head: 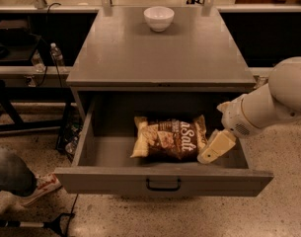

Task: Pick brown chip bag from top drawer and place on counter

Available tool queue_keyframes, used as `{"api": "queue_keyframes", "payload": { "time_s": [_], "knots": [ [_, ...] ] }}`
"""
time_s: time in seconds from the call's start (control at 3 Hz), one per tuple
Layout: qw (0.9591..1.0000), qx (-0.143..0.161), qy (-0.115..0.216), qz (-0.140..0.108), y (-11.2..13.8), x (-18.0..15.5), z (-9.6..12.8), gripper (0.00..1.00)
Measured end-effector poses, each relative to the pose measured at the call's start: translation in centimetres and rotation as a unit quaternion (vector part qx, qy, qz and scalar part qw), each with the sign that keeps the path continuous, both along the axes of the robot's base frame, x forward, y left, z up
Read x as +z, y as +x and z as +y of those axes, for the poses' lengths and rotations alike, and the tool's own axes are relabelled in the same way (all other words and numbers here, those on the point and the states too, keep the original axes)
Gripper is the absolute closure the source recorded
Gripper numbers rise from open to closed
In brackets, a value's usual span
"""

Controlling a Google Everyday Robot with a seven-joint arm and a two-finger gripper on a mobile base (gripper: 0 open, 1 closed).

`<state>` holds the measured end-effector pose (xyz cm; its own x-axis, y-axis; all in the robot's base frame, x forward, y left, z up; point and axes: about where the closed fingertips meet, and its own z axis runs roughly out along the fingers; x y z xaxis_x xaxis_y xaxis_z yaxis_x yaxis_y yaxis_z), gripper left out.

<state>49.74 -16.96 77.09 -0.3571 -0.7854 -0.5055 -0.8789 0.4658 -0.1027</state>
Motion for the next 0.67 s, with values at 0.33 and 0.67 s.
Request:
{"api": "queue_keyframes", "payload": {
  "time_s": [0.33, 0.67],
  "knots": [
    [0.9998, 0.003, 0.017, -0.004, 1.0, -1.2, 0.4, 0.00],
    [0.9994, 0.022, 0.023, -0.011, 3.7, -4.7, 2.4, 0.00]
  ]
}}
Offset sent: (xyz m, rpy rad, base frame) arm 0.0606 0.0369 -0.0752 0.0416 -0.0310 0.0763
